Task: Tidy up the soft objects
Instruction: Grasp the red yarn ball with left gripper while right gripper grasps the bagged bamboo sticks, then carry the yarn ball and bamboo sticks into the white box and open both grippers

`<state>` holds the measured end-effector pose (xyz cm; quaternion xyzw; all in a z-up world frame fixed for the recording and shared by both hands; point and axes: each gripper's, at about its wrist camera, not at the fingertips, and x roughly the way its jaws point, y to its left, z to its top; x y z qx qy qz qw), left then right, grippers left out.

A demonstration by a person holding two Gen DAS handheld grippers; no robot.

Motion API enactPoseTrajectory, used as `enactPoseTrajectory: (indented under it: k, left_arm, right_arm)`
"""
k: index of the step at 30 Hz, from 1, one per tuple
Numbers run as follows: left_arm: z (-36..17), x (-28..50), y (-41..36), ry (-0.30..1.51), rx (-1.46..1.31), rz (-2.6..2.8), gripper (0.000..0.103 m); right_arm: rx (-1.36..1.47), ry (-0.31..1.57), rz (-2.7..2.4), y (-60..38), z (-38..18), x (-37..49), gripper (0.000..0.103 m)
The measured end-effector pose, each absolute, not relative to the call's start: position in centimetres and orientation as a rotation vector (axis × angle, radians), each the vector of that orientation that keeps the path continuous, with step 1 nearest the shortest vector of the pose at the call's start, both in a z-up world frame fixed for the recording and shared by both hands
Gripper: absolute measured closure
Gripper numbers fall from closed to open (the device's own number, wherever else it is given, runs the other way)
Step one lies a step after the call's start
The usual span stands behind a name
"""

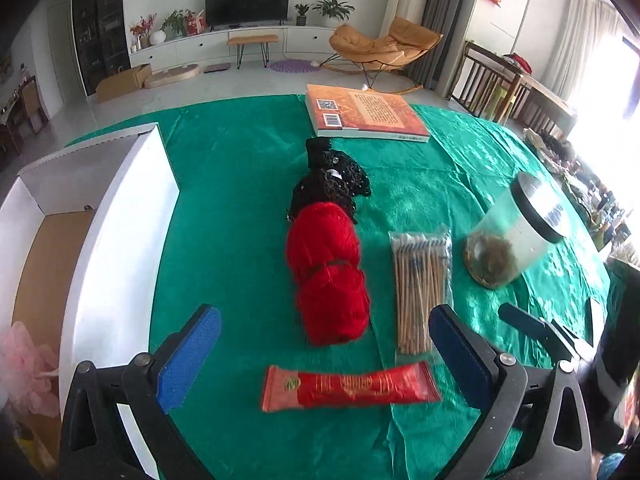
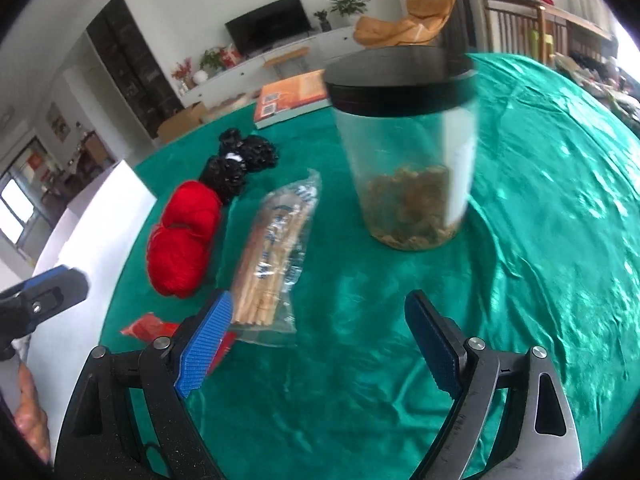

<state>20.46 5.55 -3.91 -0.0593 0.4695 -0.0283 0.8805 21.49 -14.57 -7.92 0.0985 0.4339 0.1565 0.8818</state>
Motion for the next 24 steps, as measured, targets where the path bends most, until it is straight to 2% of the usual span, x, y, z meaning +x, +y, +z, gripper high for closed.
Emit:
enactPoseTrajectory:
  k: [7,8,9,10,11,15,20,24]
  left_arm:
    - [-9.6,26.8,7.9,1.169,-0.271,-0.028,0.004]
    - [-10.2,27.1,7.8,1.190,-0.284,-0.049,0.007]
    - [-10.7,27.2,7.6,1.204,-0.288,-0.070,0.022]
    - [-11.0,27.2,7.4,1.208,-0.300,-0.105,0.047]
    - [-10.9,27.0,7.2,1.199,-0.330,-0.145,0.060]
    - [-7.6,25.4,7.2,1.111,-0.304,-0.132,0.061]
    - [-0.8,20.8,10.6,0.992,-0.314,-0.163,0.061]
    - [3.3,15.2,16.7,0.899,-0.283,-0.087,0.061]
  right_arm:
    - [-0.031,1.050,0.365,-7.5,-10.0,26.8,0.016]
    - [-0.031,1.068,0.360,-7.4,-10.5,27.3,0.025]
    - [-0.037,1.085,0.346,-7.4,-10.9,27.6,0.033]
    - [-0.061,1.064,0.328,-7.5,-10.7,27.6,0.059]
    - [-0.046,1.076,0.341,-7.7,-10.6,27.7,0.063]
    - [-0.071,1.064,0.330,-8.4,-9.4,27.0,0.071]
    - [-0.091,0.957,0.336,-8.3,-4.8,25.2,0.071]
    - [-0.094,0.869,0.420,-5.8,0.4,23.3,0.071]
